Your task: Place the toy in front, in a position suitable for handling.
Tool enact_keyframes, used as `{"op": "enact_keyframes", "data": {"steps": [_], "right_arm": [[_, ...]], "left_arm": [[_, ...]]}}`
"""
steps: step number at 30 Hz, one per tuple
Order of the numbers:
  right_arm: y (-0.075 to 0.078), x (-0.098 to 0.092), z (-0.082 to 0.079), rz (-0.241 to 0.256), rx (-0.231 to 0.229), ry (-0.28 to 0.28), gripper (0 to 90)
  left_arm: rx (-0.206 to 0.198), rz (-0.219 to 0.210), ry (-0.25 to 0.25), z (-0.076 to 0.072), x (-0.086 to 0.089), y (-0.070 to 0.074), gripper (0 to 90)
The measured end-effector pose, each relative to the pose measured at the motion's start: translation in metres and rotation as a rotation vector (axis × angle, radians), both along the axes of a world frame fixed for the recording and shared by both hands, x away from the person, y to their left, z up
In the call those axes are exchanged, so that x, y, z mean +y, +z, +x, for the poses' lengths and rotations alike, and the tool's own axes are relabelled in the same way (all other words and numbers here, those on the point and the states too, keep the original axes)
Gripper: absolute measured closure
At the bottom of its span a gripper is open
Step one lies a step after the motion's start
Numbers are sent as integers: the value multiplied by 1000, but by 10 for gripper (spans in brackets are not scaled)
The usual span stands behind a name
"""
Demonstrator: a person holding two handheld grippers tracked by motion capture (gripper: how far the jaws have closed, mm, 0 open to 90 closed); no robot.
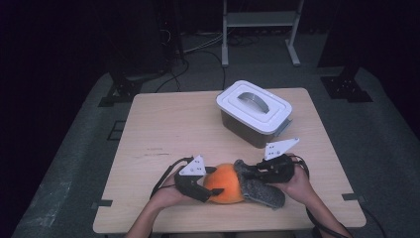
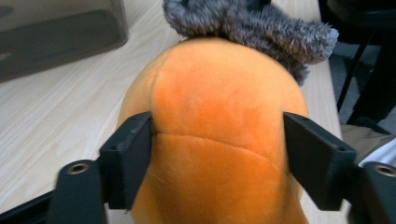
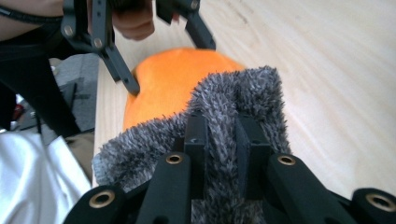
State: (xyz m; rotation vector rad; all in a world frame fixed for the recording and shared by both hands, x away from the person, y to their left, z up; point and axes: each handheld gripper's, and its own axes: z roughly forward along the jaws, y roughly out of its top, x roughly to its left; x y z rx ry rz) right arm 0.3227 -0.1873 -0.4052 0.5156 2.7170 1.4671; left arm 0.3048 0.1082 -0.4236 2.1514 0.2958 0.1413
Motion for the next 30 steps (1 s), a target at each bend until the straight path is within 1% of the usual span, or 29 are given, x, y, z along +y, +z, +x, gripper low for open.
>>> {"op": "enact_keyframes", "data": {"steps": [2,4,5,7,8,9,10,11,12,13,14,15,16,18,20,21,22,24,25,26,27,28,29,30], "right_arm": [[-3,3,-1,-9,10,23,761],[-4,7,-4,-21,15,60,760],[-5,8,-5,-17,27,77,760],[-6,12,-8,-15,46,131,758],[-6,13,-10,-17,50,141,758],[-6,14,-10,-22,46,152,757],[-6,15,-11,-24,45,147,758],[-4,15,-11,-26,34,139,759],[-3,15,-11,-25,30,134,760],[0,15,-12,-10,16,124,761],[1,16,-12,-2,8,118,761],[4,16,-13,12,-7,108,764],[6,17,-13,19,-13,101,764],[9,18,-13,21,-40,78,764],[9,16,-12,31,-52,56,764],[8,14,-10,28,-59,36,763],[7,13,-9,21,-57,27,763],[3,13,-5,5,-45,20,763],[-2,13,-4,-16,-35,17,763],[-5,14,-3,-35,-26,21,762],[-7,14,-2,-51,-24,25,762],[-8,14,-2,-58,-26,24,762],[-7,14,-3,-65,-25,21,762],[-7,14,-4,-68,-29,19,762]], "left_arm": [[15,-6,2,1,-1,2,183],[40,-32,4,2,-2,2,120],[48,-35,5,3,-1,2,102],[68,-39,2,4,-2,0,81],[78,-32,-6,4,-3,-2,81],[77,-28,-10,3,-4,-4,83],[72,-19,-12,2,-5,-6,107],[60,-7,-12,1,-5,-5,160],[33,5,-7,-1,-6,-5,218],[17,13,-5,-2,-6,-3,273],[-7,13,1,-3,-7,-1,318],[-19,9,6,-4,-7,0,358],[-41,8,12,-6,-9,2,379],[-86,3,28,-7,-10,5,409],[-156,-5,66,-9,-10,7,422],[-168,-9,77,-9,-9,8,423],[-165,-13,83,-7,-8,8,420],[-152,-3,80,-5,-5,5,408],[-129,-2,74,-4,-4,3,394],[-120,4,66,-2,-3,2,376],[-117,3,64,-2,-1,2,368],[-100,-2,60,-1,0,1,363],[-99,3,56,-1,2,1,358],[-95,-2,53,-1,2,0,358]]}}
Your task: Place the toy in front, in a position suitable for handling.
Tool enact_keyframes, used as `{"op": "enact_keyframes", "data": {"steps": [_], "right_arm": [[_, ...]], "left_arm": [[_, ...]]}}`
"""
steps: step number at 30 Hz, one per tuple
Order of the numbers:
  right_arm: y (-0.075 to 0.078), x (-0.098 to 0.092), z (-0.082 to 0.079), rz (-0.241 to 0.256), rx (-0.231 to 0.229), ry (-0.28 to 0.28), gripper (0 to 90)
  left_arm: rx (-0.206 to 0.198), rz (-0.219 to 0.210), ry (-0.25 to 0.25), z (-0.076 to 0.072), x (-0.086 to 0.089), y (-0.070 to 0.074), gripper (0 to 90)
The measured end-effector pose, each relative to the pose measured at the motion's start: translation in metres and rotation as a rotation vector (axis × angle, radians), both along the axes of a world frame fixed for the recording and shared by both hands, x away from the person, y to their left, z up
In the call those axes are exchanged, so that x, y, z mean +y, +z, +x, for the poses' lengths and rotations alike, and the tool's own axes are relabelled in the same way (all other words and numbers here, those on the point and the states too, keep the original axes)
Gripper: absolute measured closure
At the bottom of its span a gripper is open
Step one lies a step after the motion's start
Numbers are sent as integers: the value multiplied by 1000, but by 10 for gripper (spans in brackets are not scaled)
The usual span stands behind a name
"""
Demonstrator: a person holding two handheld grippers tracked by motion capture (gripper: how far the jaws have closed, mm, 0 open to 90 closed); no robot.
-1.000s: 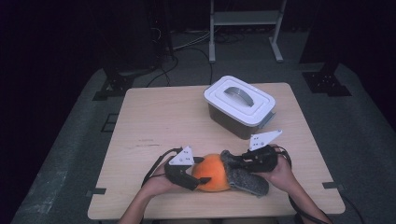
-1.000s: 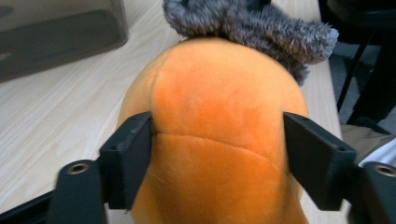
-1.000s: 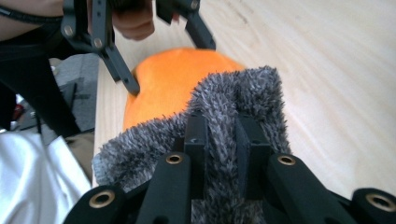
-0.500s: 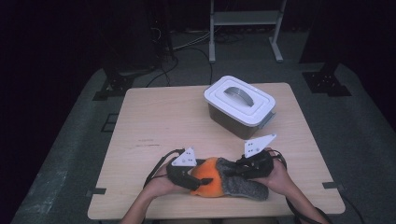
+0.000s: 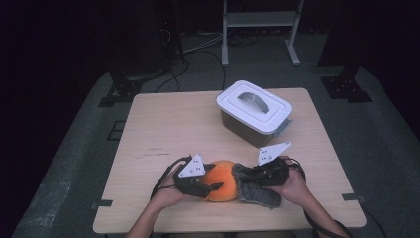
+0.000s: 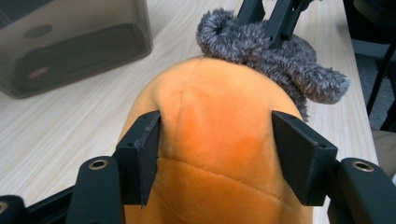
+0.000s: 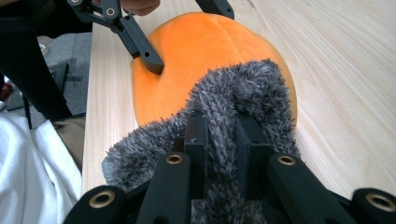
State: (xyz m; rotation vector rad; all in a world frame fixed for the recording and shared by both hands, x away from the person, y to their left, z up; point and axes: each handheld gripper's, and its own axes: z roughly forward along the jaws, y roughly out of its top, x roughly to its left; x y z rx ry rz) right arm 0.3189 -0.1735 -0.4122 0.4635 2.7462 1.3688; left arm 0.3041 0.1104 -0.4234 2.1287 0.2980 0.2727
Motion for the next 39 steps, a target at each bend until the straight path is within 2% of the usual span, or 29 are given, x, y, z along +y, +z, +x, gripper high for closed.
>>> {"op": "enact_keyframes", "data": {"steps": [2,6,8,10,13,15,16,18,21,26,31,34,38,39], "right_arm": [[2,0,-2,15,-5,1,763],[13,5,-6,100,-31,22,763],[11,10,-6,84,-35,21,763],[5,13,-4,68,-17,25,763],[3,14,-4,57,-6,34,762],[2,15,-6,53,-7,40,761],[2,16,-7,51,-6,43,761],[2,16,-7,46,-5,45,761],[2,12,-5,28,0,43,761],[-6,2,-2,2,34,11,762],[-9,-3,3,-31,47,-8,761],[-7,-3,3,-21,37,-13,763],[4,3,-2,50,17,12,761],[4,6,-3,53,15,19,760]], "left_arm": [[16,-3,-14,0,1,-3,352],[21,-9,-61,-3,-3,-5,340],[20,-2,-65,-4,-5,-5,328],[28,8,-69,-3,-4,-3,292],[69,-8,-72,0,-3,0,195],[90,-34,-49,2,-2,3,165],[95,-31,-44,3,-2,2,166],[62,3,-54,2,-1,1,246],[59,25,-56,2,2,-1,307],[107,22,-59,8,15,-5,321],[124,28,-68,10,22,-6,321],[137,30,-71,11,26,-7,321],[139,30,-81,11,26,-7,311],[142,30,-81,11,26,-7,307]]}}
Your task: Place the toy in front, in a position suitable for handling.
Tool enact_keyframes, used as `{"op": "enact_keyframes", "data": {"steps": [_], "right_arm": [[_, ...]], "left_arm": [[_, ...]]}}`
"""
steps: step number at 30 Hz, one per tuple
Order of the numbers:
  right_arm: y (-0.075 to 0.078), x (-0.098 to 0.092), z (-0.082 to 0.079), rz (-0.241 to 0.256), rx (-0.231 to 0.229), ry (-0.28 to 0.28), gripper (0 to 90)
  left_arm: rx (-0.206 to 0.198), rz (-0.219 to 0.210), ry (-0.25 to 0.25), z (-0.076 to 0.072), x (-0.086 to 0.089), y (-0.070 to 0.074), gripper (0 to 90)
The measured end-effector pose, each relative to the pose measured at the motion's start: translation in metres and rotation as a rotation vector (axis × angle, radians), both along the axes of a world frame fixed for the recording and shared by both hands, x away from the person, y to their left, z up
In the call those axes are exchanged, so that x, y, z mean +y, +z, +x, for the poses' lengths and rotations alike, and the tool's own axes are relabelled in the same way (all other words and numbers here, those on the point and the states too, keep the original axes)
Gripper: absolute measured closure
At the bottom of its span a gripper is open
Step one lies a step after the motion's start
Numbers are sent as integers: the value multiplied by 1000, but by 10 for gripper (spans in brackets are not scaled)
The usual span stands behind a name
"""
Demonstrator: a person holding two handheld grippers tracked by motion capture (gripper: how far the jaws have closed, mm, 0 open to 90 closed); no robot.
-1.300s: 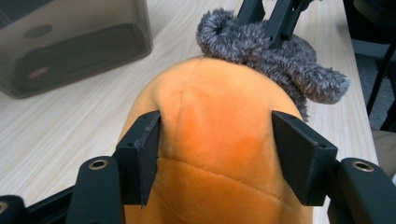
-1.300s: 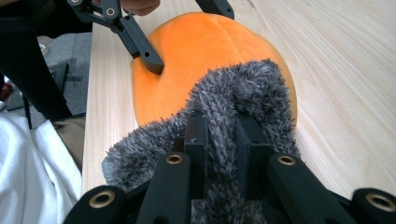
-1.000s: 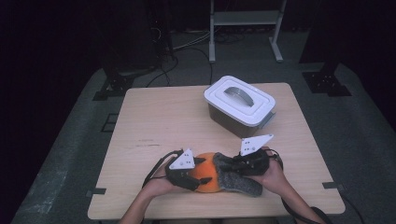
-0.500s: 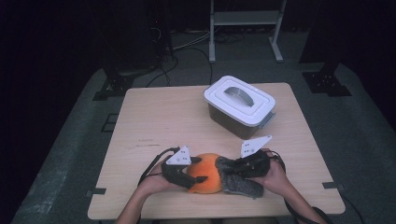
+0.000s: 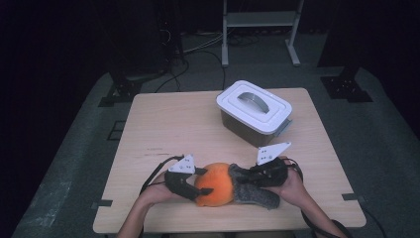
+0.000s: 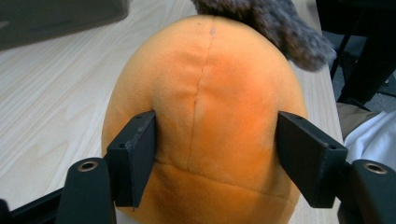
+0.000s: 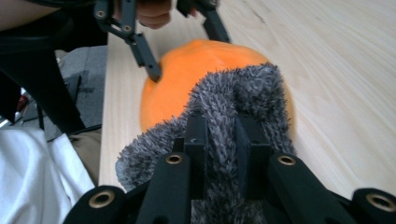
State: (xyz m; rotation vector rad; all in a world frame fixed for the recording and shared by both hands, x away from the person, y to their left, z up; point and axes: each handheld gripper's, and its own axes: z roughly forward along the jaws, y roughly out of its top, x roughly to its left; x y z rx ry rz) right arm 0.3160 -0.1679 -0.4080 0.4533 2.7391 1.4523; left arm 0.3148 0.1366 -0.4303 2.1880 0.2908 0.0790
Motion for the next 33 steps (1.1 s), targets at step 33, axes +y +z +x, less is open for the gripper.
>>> {"op": "enact_keyframes", "data": {"steps": [33], "right_arm": [[-2,-5,10,10,39,-33,757]], "left_arm": [[-3,34,-73,-5,3,-1,291]]}}
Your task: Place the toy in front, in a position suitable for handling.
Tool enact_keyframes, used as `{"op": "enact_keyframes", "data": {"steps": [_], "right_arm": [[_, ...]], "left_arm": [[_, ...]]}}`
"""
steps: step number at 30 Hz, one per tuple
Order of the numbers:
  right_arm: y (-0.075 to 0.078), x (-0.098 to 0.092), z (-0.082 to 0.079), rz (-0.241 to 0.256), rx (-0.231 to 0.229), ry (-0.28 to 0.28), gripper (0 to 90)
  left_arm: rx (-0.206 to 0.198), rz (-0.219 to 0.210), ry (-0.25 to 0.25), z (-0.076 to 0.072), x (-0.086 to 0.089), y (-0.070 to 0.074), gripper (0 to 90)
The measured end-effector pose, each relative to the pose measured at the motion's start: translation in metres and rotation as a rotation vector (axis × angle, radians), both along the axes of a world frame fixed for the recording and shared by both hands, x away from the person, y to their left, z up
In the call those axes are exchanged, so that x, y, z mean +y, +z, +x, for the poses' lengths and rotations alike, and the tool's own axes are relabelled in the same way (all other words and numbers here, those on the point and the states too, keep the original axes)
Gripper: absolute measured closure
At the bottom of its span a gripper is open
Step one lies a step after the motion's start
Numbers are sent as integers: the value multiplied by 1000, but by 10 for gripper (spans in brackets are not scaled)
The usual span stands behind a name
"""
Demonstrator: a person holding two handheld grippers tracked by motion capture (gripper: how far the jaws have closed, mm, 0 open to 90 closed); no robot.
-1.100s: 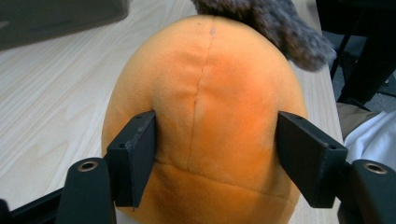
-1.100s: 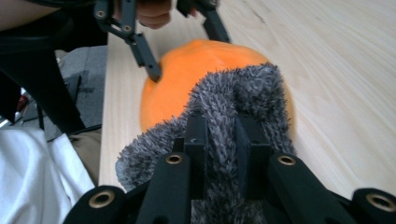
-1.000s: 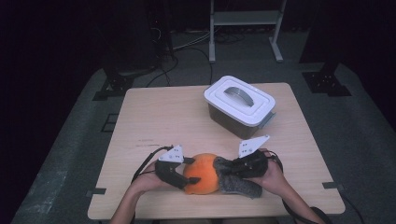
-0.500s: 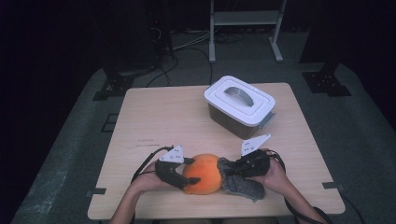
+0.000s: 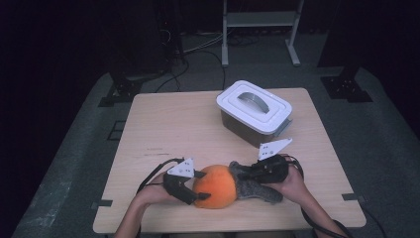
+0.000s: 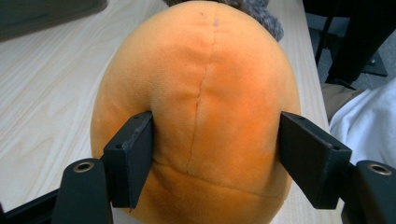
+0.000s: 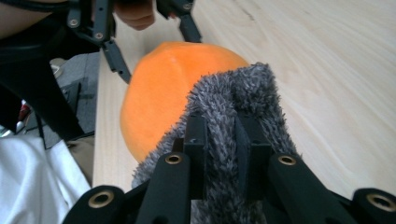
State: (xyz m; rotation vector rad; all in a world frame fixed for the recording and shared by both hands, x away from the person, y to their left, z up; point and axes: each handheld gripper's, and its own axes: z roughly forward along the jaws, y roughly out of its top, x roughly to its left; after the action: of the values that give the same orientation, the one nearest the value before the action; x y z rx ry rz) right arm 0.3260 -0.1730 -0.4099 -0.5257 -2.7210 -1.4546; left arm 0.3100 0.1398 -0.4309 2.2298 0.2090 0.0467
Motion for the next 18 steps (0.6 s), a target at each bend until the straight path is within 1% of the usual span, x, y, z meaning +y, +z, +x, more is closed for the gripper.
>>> {"op": "enact_keyframes", "data": {"steps": [2,4,7,11,13,14,16,18], "right_arm": [[-3,5,-1,-17,9,17,757],[-10,7,1,-32,39,26,757],[-15,4,4,-42,73,26,757],[-21,-1,6,-84,90,7,758],[-22,-3,7,-108,89,0,759],[-20,-4,7,-105,86,-4,759],[-11,-6,4,-61,60,0,760],[-3,-5,1,-19,48,11,759]], "left_arm": [[4,-4,-4,-1,0,0,284],[-4,8,-12,-1,-2,0,285],[-5,9,-9,-2,-5,0,287],[-3,7,-4,-2,-4,0,286],[-2,9,-2,-2,-4,0,286],[-2,12,-4,-2,-4,1,286],[1,7,-5,-2,-3,0,286],[2,6,-4,-2,-3,0,285]]}}
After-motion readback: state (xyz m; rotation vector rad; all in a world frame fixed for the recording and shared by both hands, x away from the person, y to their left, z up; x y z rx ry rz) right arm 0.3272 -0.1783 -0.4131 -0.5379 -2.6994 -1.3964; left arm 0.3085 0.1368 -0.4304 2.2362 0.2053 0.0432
